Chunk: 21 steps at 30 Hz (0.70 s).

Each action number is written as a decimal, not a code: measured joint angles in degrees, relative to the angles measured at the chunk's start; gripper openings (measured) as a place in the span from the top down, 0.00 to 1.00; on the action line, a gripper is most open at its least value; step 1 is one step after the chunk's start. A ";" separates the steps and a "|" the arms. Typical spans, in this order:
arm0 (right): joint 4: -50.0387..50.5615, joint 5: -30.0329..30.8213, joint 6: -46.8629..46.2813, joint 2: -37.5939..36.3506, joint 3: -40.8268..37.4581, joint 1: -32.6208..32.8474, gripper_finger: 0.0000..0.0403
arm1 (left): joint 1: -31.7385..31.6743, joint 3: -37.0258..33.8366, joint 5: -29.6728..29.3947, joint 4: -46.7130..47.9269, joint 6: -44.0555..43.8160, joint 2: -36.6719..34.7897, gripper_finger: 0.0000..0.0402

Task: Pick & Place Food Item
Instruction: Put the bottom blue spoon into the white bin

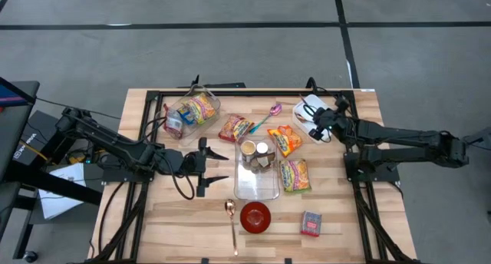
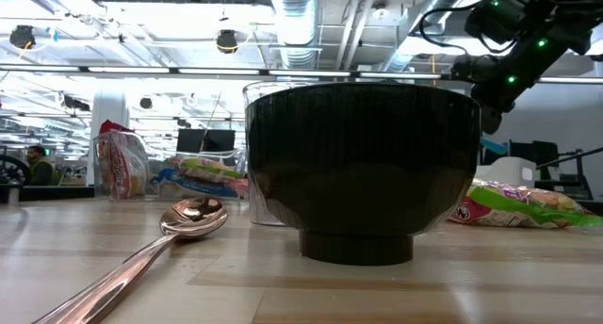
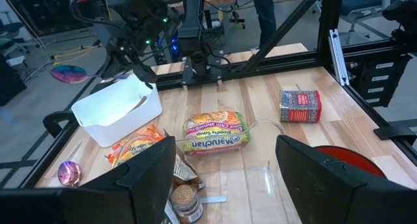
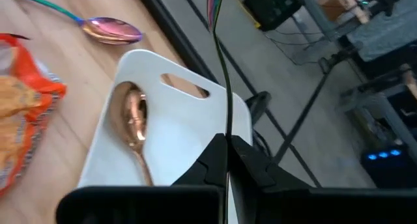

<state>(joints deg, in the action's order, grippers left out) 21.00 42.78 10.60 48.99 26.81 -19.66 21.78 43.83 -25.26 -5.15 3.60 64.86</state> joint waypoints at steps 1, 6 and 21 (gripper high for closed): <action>0.06 -0.98 0.19 0.00 0.00 -0.01 1.00 | 0.00 0.00 0.00 0.00 0.00 0.00 0.36; 0.98 -1.00 -0.73 0.02 0.00 -1.54 1.00 | 0.00 0.00 0.00 0.03 0.00 0.00 0.36; -2.33 -2.70 -2.65 0.13 -2.52 -7.19 1.00 | 0.00 0.00 -0.02 0.04 -0.03 0.00 0.36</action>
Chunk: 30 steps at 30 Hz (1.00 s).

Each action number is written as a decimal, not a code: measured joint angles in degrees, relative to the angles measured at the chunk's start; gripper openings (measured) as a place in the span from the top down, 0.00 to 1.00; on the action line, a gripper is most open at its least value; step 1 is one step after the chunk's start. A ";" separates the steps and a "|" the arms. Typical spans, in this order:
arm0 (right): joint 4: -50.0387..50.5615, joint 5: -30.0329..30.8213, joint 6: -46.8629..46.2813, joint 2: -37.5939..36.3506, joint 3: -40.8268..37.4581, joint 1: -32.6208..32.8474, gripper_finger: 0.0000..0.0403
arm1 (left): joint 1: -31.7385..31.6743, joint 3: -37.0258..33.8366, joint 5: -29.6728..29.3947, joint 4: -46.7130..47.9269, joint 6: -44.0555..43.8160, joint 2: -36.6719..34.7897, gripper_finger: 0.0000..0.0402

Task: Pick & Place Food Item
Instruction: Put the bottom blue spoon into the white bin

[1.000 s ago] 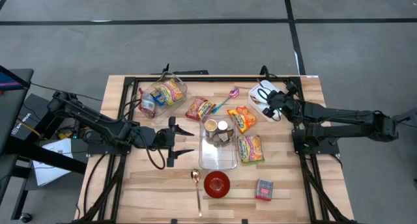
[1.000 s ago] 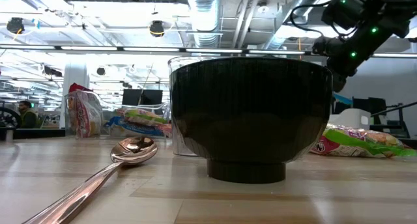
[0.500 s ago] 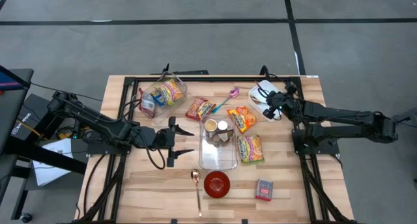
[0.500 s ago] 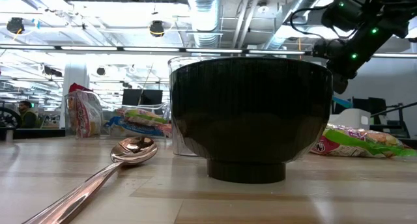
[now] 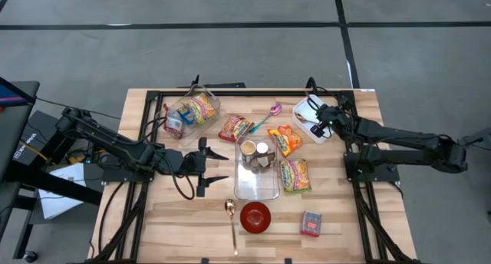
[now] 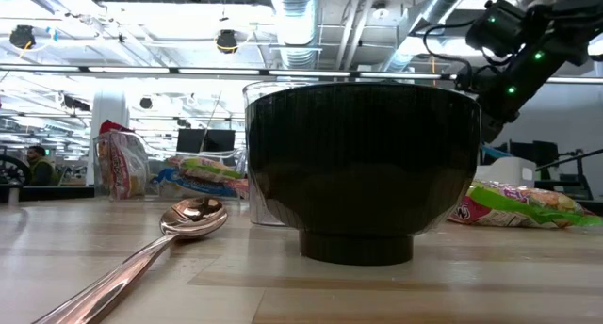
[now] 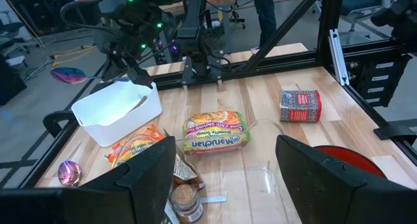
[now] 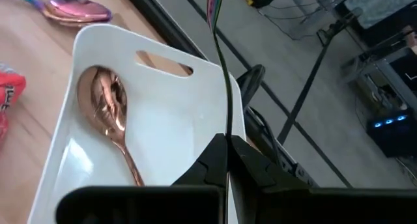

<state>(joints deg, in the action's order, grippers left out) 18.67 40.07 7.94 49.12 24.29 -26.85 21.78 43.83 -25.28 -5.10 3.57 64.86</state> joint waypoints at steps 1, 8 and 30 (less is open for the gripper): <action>-0.13 0.00 0.00 0.02 -0.39 0.00 1.00 | 0.00 0.00 0.00 0.00 -0.01 0.00 0.36; -2.17 -0.02 0.05 0.04 -2.74 -2.08 1.00 | 0.00 0.00 0.01 -0.01 -0.02 0.00 0.36; -2.43 -2.56 2.21 3.23 -3.12 -2.21 1.00 | 0.00 0.00 0.00 0.00 -0.02 0.00 0.36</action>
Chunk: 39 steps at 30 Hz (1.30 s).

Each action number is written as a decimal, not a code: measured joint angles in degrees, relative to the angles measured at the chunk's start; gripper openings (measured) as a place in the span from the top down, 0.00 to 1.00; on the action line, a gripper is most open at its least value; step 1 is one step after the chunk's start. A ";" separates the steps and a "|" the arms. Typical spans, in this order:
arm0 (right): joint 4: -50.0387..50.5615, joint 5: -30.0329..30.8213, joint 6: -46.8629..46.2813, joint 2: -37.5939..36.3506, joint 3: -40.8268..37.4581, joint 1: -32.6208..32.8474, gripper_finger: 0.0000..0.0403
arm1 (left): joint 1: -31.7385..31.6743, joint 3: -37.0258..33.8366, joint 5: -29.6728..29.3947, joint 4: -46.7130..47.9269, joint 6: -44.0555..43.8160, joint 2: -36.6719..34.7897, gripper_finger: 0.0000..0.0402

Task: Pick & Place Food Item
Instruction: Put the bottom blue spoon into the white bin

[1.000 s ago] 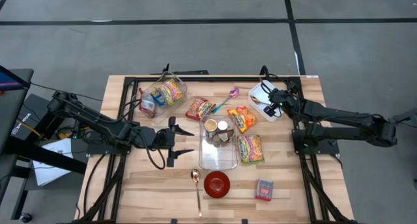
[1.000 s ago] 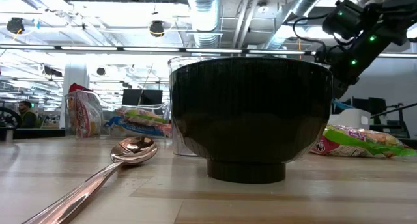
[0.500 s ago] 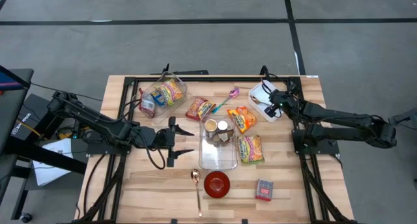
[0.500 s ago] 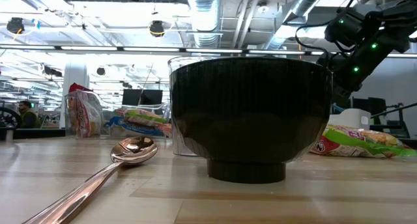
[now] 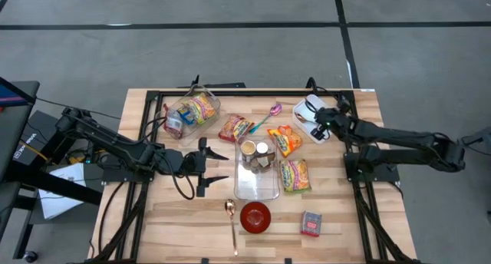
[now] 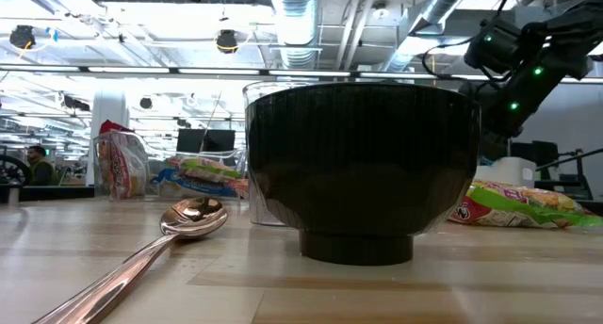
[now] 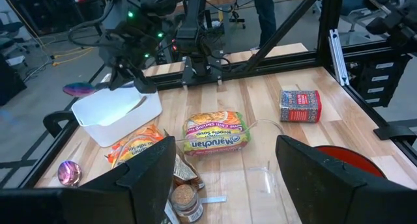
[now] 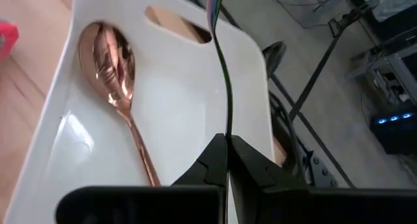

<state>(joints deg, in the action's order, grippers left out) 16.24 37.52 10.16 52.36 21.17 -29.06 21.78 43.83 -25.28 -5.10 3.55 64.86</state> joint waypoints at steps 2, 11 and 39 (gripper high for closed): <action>-0.21 0.09 0.33 1.47 0.00 0.00 1.00 | 0.00 0.00 0.02 0.00 0.00 0.00 0.36; -0.56 1.40 0.54 6.23 0.00 -0.55 1.00 | 0.00 0.02 0.00 -0.01 -0.01 0.00 0.36; -0.44 -0.40 -4.03 6.51 0.07 -0.96 0.85 | 0.01 0.02 0.00 0.01 0.00 0.00 0.36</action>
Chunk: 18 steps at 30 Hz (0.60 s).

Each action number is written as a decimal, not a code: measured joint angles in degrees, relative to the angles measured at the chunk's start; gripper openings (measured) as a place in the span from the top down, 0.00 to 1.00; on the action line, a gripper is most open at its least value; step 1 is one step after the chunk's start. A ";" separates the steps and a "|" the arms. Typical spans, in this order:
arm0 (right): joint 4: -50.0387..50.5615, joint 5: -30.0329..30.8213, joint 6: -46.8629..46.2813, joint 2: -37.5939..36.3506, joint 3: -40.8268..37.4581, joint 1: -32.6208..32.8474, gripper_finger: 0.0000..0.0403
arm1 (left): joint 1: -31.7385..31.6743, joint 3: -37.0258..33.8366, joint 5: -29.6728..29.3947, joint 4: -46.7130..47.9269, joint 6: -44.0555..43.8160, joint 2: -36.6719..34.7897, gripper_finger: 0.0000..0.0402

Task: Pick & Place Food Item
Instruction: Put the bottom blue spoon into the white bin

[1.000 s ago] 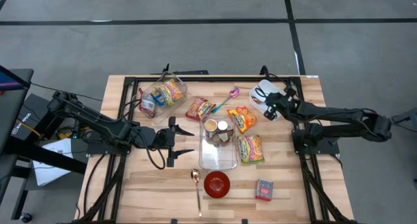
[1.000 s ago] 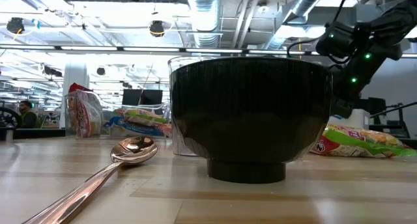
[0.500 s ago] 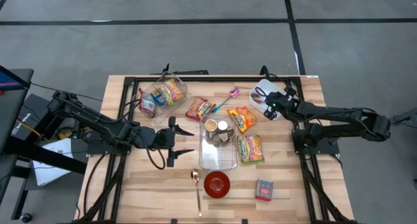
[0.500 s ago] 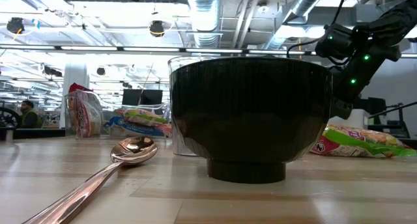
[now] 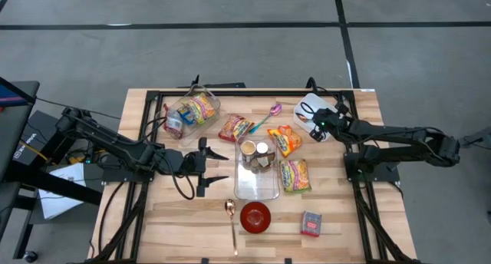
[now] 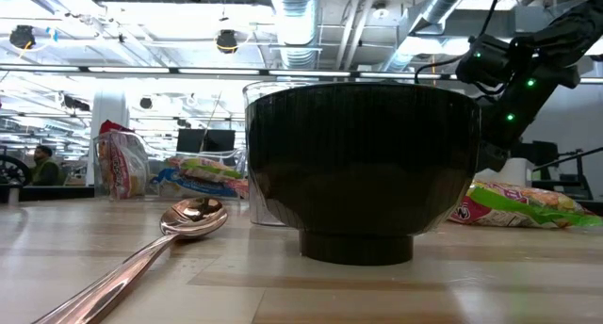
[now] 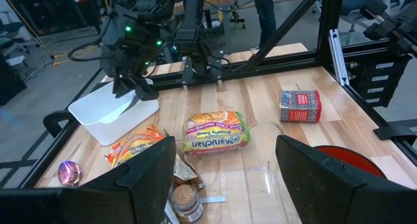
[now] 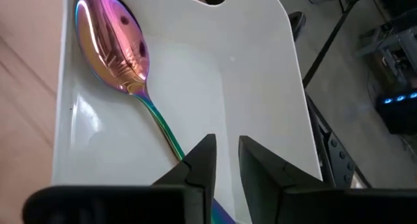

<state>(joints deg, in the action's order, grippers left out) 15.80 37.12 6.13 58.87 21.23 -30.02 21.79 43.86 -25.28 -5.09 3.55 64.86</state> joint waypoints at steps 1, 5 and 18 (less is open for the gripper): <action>0.02 0.00 -0.62 0.00 0.00 0.00 0.86 | -0.01 0.00 0.00 -0.01 0.00 0.01 0.36; 0.81 -0.02 -2.93 -0.02 0.00 0.00 0.89 | -0.01 0.00 0.00 -0.01 0.00 0.00 0.36; 7.59 -7.82 -8.74 -0.04 3.74 -0.02 0.99 | -0.01 0.00 0.02 -0.01 0.00 0.00 0.36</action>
<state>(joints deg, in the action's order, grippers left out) 23.39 29.30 -2.61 58.83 24.98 -30.04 21.78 43.86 -25.26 -5.10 3.55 64.86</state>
